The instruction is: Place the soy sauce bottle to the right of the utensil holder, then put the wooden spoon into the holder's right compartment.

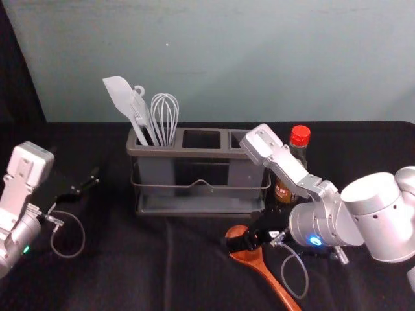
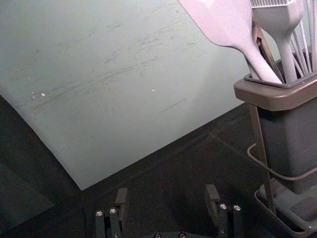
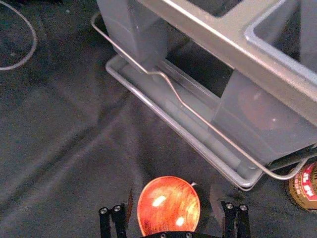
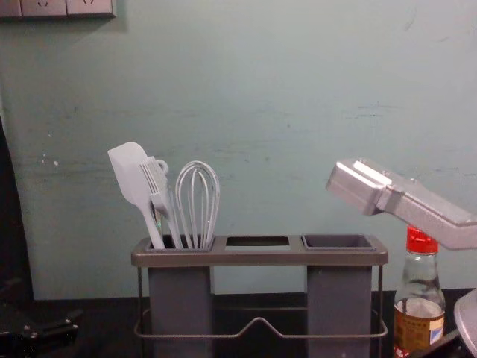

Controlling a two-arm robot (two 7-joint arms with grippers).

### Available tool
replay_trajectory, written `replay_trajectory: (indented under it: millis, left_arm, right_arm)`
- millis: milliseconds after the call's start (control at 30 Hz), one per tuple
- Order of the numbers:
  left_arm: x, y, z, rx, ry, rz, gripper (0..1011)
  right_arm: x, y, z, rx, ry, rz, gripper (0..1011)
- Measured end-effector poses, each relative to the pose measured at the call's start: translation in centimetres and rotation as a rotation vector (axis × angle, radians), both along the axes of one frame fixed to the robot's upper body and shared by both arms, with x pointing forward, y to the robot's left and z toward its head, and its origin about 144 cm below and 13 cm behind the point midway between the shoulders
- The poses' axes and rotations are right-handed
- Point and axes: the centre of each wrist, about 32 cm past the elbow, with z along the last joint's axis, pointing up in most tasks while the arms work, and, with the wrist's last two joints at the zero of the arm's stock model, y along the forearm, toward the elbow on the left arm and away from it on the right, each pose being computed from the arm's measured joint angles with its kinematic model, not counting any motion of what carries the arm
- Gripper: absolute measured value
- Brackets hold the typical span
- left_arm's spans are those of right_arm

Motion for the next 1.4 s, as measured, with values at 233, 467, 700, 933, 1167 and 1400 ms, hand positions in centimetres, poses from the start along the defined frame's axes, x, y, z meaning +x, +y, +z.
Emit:
replay_trajectory:
  millis: [233,467,700,933,1167,1400]
  left_arm:
    - [0.0,0.0,0.0,0.000,0.000,0.000,1011]
    - [0.0,0.0,0.0,0.000,0.000,0.000,1012]
    - [0.0,0.0,0.0,0.000,0.000,0.000,1011]
    - [0.0,0.0,0.0,0.000,0.000,0.000,1011]
    - [0.0,0.0,0.0,0.000,0.000,0.000,1011]
    - [0.0,0.0,0.0,0.000,0.000,0.000,1011]
  right_arm:
    - [0.4,0.3,-0.7,-0.018,0.010,-0.005,1002]
    - [0.5,0.5,-1.1,-0.018,0.015,0.001,1002]
    - [0.4,0.7,-1.3,-0.027,0.018,0.005,1002]
    - [0.3,0.7,-1.4,-0.037,0.017,0.004,1002]
    - [0.3,0.6,-1.6,-0.039,0.027,0.006,1002]
    - [0.3,0.6,-1.7,-0.036,0.035,0.006,1002]
